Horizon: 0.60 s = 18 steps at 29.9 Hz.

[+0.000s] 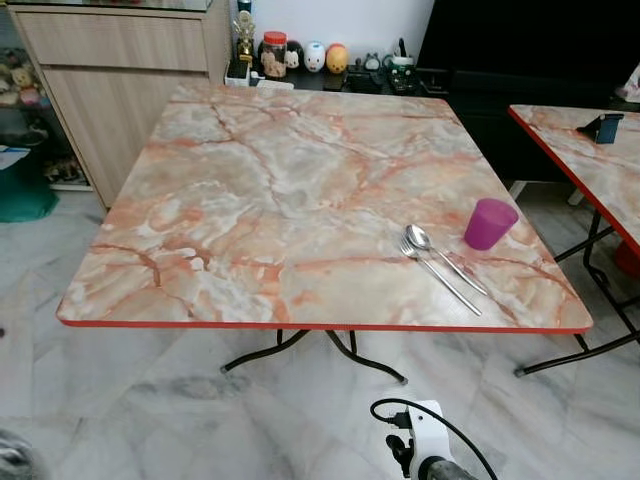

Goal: Setting the table

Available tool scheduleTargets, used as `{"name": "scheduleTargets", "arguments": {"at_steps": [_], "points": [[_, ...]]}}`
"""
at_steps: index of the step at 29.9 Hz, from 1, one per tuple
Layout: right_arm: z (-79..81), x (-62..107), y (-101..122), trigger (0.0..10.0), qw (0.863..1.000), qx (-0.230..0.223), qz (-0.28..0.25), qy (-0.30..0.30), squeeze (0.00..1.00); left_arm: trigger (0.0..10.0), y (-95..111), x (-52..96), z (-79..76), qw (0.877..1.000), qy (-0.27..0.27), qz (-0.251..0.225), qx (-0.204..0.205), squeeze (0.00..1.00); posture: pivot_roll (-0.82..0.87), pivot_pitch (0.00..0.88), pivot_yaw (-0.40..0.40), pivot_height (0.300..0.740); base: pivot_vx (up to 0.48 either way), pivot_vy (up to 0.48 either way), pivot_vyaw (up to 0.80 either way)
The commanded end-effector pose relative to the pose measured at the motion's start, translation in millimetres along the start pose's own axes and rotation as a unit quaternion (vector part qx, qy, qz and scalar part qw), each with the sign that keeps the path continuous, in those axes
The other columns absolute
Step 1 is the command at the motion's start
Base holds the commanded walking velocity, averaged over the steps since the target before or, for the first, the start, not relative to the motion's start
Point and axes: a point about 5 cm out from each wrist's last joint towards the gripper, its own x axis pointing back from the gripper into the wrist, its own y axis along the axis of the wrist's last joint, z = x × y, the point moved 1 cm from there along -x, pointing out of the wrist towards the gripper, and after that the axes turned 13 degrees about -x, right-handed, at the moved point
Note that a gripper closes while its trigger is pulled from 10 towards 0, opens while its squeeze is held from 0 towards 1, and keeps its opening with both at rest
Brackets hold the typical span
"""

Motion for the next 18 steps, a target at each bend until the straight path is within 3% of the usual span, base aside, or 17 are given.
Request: {"name": "scheduleTargets", "arguments": {"at_steps": [1,5,6,13,18], "points": [[-5.2,0.7,-0.2,10.0,1.0,-0.001,0.002,-0.006,0.0,10.0,-4.2,5.1,-21.3,0.999,-0.05,0.011,0.01,0.0,0.06,0.0,-0.081,0.74,0.0,0.0,0.0],[-5.2,0.6,0.2,10.0,1.0,-0.001,0.002,-0.006,0.0,10.0,-6.9,18.5,-59.9,0.989,-0.144,0.012,0.029,0.0,0.06,0.0,-0.086,0.74,0.0,0.0,0.0],[-5.1,0.6,0.2,10.0,1.0,-0.001,0.002,-0.005,0.0,10.0,0.3,26.5,-80.1,0.98,-0.195,-0.015,0.019,0.0,0.06,0.0,-0.086,0.74,0.0,0.0,0.0],[-5.1,0.5,0.4,10.0,1.0,-0.003,0.001,-0.007,0.0,10.0,4.0,39.8,-109.2,0.963,-0.264,-0.005,0.056,0.0,0.06,0.0,-0.082,0.74,0.0,0.0,0.0],[-4.4,0.4,0.9,10.0,1.0,-0.004,0.0,-0.005,0.0,10.0,2.8,47.3,-121.4,0.956,-0.289,-0.005,0.047,0.0,0.05,0.004,-0.08,0.74,0.0,0.0,0.0]]}}
